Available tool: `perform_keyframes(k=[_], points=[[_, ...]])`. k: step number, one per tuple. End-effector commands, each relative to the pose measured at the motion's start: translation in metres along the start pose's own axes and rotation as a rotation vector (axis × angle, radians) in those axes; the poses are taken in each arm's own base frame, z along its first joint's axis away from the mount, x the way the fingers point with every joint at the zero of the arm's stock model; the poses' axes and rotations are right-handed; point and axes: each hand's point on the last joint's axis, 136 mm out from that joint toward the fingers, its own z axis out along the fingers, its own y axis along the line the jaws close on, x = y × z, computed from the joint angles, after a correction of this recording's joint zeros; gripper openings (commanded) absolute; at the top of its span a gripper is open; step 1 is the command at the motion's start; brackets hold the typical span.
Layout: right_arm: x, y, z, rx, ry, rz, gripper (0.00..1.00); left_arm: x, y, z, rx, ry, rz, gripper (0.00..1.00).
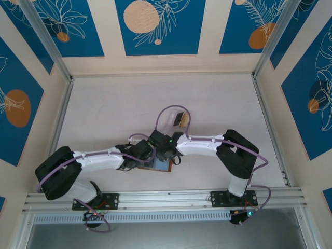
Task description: Put the credit cards into the card holder
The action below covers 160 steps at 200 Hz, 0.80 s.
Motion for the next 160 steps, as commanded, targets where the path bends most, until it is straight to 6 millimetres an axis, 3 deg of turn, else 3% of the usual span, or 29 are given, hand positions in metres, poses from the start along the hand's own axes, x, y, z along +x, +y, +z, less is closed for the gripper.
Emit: perform_keyframes(k=[1,67,120,141,160], points=[[0.013,0.002,0.010,0.016,0.051,-0.024,0.28,0.033,-0.045,0.028,0.216,0.124,-0.004,0.32],[0.037,-0.002,0.028,0.068,0.125,-0.012,0.25,0.032,-0.044,0.025,0.217,0.114,0.006,0.32],[0.049,-0.005,0.033,0.081,0.149,-0.001,0.09,0.034,-0.043,0.027,0.214,0.116,-0.001,0.32],[0.047,-0.003,0.028,0.069,0.134,-0.002,0.00,0.035,-0.042,0.029,0.214,0.120,-0.003,0.32],[0.036,0.000,0.016,0.056,0.098,-0.005,0.00,0.037,-0.044,0.030,0.220,0.123,0.003,0.32]])
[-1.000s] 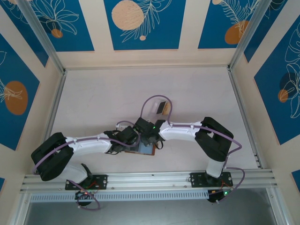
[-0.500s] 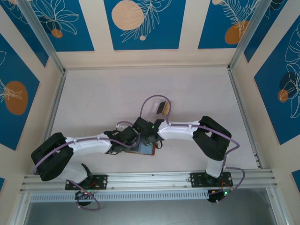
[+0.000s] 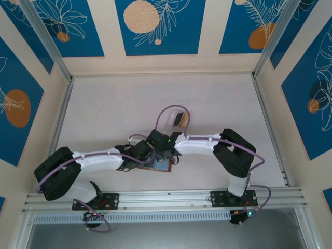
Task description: Put the credit cards into the card holder
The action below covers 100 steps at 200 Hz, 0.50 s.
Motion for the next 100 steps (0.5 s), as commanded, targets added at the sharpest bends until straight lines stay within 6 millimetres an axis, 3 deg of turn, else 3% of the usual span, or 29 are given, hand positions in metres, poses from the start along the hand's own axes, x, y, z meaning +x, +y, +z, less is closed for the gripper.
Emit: perform_keyframes(k=[1,57,100], points=[[0.037,-0.007,0.008,0.066,0.089,-0.062,0.00,0.039,-0.044,0.030,0.213,0.138,0.003,0.32],[-0.004,0.011,-0.031,-0.108,0.013,-0.016,0.00,0.038,-0.068,0.025,0.270,0.103,0.018,0.31],[-0.018,0.036,-0.036,-0.271,0.047,0.036,0.00,0.037,-0.082,0.022,0.333,0.084,-0.031,0.31]])
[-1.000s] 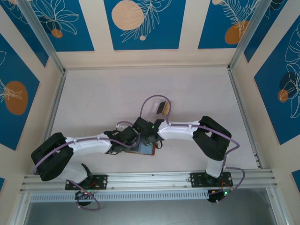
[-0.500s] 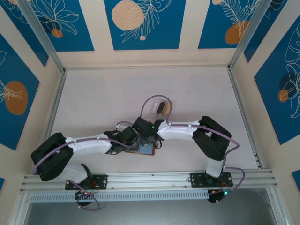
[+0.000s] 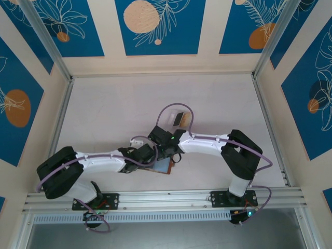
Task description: Put the credit cards into the card holder
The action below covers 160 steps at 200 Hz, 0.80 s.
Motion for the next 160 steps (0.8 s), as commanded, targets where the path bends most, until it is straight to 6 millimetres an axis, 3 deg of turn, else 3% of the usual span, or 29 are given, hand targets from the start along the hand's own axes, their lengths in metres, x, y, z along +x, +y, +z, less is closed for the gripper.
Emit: perform_keyframes(k=[1,31,60,111,140,160], points=[[-0.008,0.026,-0.008,-0.145,0.033,0.020,0.00,0.037,-0.080,0.017,0.376,0.149,-0.080,0.31],[-0.010,0.050,0.008,-0.268,0.070,0.089,0.02,0.034,-0.090,0.013,0.438,0.132,-0.132,0.31],[-0.014,0.067,0.020,-0.369,0.087,0.145,0.12,0.033,-0.090,0.011,0.445,0.117,-0.145,0.31],[-0.029,0.073,0.009,-0.525,0.074,0.210,0.33,0.032,-0.067,0.002,0.411,0.070,-0.189,0.37],[-0.036,0.078,0.005,-0.566,0.078,0.196,0.38,0.030,-0.057,-0.007,0.395,0.059,-0.186,0.42],[-0.041,0.079,-0.006,-0.573,0.057,0.167,0.39,0.032,-0.040,-0.013,0.350,0.050,-0.201,0.47]])
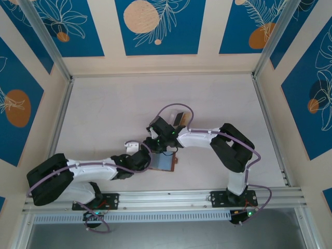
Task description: Put the credit cards into the card holder
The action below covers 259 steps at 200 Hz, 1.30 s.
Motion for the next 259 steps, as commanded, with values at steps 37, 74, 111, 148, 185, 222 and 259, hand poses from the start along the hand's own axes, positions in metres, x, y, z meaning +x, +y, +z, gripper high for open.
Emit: perform_keyframes(k=[37,74,111,148,185,222,259], points=[[-0.009,0.013,-0.040,0.056,-0.040,-0.102,0.41,0.033,0.008,-0.028,0.119,0.151,-0.104,0.52],[0.005,-0.006,-0.047,0.124,-0.024,-0.106,0.36,0.018,0.013,-0.052,0.159,0.099,-0.076,0.59],[0.017,-0.023,-0.029,0.145,0.005,-0.076,0.28,0.001,-0.013,-0.062,0.240,0.083,-0.007,0.69],[0.019,-0.033,0.000,0.144,0.054,-0.047,0.21,-0.006,-0.028,-0.053,0.216,0.097,0.045,0.72],[0.015,-0.043,-0.001,0.184,0.045,-0.049,0.22,-0.012,-0.036,-0.037,0.150,0.115,0.107,0.70],[-0.001,-0.035,-0.051,0.142,-0.041,-0.051,0.33,-0.016,-0.034,-0.017,0.109,0.121,0.117,0.65],[-0.029,-0.066,-0.115,0.267,-0.164,0.010,0.39,-0.008,-0.030,0.003,0.069,0.158,0.156,0.61]])
